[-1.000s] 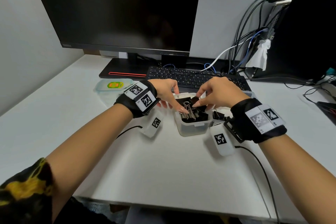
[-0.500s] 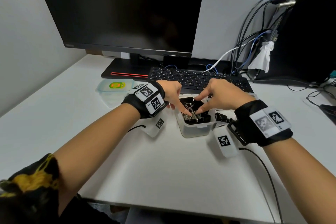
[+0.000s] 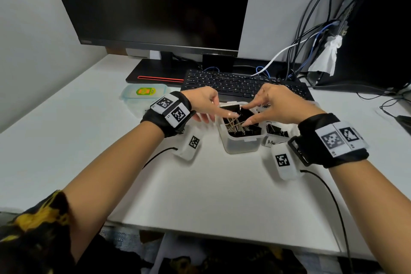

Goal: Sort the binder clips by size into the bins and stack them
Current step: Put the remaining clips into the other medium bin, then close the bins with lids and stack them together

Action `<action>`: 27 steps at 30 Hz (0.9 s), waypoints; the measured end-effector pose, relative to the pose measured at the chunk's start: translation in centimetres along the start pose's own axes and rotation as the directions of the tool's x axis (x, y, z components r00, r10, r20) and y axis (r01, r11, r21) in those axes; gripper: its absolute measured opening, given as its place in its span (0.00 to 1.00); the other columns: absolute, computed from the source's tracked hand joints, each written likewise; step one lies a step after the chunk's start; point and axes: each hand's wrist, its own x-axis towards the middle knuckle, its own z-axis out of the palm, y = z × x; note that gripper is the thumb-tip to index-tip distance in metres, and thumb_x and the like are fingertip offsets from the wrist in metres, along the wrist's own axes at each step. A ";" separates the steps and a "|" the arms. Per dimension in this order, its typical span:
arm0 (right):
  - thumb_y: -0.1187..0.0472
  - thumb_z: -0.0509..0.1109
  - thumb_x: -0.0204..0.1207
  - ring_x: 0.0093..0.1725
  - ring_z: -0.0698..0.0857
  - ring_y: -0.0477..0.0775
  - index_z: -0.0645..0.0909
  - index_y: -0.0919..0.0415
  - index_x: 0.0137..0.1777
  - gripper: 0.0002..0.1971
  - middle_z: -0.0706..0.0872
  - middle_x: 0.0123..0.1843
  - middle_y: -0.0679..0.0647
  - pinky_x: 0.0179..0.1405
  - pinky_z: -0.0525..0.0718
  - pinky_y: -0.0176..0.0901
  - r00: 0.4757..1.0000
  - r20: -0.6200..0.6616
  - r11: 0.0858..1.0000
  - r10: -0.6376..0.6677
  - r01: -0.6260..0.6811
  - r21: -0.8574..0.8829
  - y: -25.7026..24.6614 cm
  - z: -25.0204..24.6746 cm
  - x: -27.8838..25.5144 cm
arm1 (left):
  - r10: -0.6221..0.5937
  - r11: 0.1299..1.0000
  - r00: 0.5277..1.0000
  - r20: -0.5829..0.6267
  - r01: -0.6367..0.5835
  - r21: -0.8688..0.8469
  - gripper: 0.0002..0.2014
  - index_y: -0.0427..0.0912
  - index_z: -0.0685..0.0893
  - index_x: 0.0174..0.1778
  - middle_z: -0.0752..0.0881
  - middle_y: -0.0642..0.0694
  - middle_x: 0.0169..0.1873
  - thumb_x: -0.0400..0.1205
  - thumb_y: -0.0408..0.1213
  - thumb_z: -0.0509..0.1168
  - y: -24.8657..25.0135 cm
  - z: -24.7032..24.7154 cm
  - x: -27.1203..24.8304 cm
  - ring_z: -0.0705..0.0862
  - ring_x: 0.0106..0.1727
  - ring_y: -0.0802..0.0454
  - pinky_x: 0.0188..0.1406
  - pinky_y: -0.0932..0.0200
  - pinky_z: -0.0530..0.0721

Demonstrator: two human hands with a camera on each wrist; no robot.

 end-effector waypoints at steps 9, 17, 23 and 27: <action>0.35 0.82 0.55 0.83 0.59 0.51 0.53 0.43 0.86 0.60 0.59 0.84 0.46 0.79 0.62 0.49 0.992 0.114 0.994 -0.061 0.071 -0.084 -0.2 -1.0 -0.3 | -0.122 0.990 0.852 -0.509 0.143 0.002 0.24 0.38 0.82 0.56 0.85 0.42 0.55 0.74 0.53 0.75 -7.2 -5.5 0.3 0.83 0.57 0.46 0.46 0.59 0.79; 0.34 0.86 0.42 0.84 0.59 0.52 0.46 0.35 0.84 0.71 0.58 0.86 0.42 0.82 0.61 0.53 0.931 0.358 0.986 0.072 -0.014 -0.164 -0.5 -1.1 1.7 | -0.475 0.835 0.749 -0.462 0.550 0.033 0.49 0.42 0.72 0.73 0.77 0.37 0.70 0.62 0.70 0.73 -12.9 -8.9 -0.5 0.77 0.67 0.35 0.63 0.46 0.78; 0.21 0.73 0.44 0.83 0.59 0.55 0.48 0.47 0.86 0.70 0.57 0.85 0.49 0.81 0.63 0.55 0.936 0.335 0.962 0.108 -0.013 -0.272 -2.3 0.1 2.0 | -0.525 0.808 0.728 -0.440 0.588 0.010 0.51 0.40 0.72 0.71 0.80 0.37 0.66 0.60 0.73 0.73 -12.9 -9.1 -1.2 0.80 0.60 0.35 0.58 0.48 0.80; 0.17 0.67 0.49 0.77 0.69 0.58 0.57 0.58 0.84 0.67 0.65 0.79 0.55 0.74 0.72 0.54 0.955 0.272 0.963 0.118 -0.044 -0.265 -3.9 1.6 0.4 | -0.503 0.825 0.743 -0.442 0.565 0.011 0.53 0.43 0.68 0.77 0.81 0.37 0.66 0.62 0.74 0.71 -13.3 -8.8 -0.8 0.81 0.67 0.35 0.66 0.46 0.80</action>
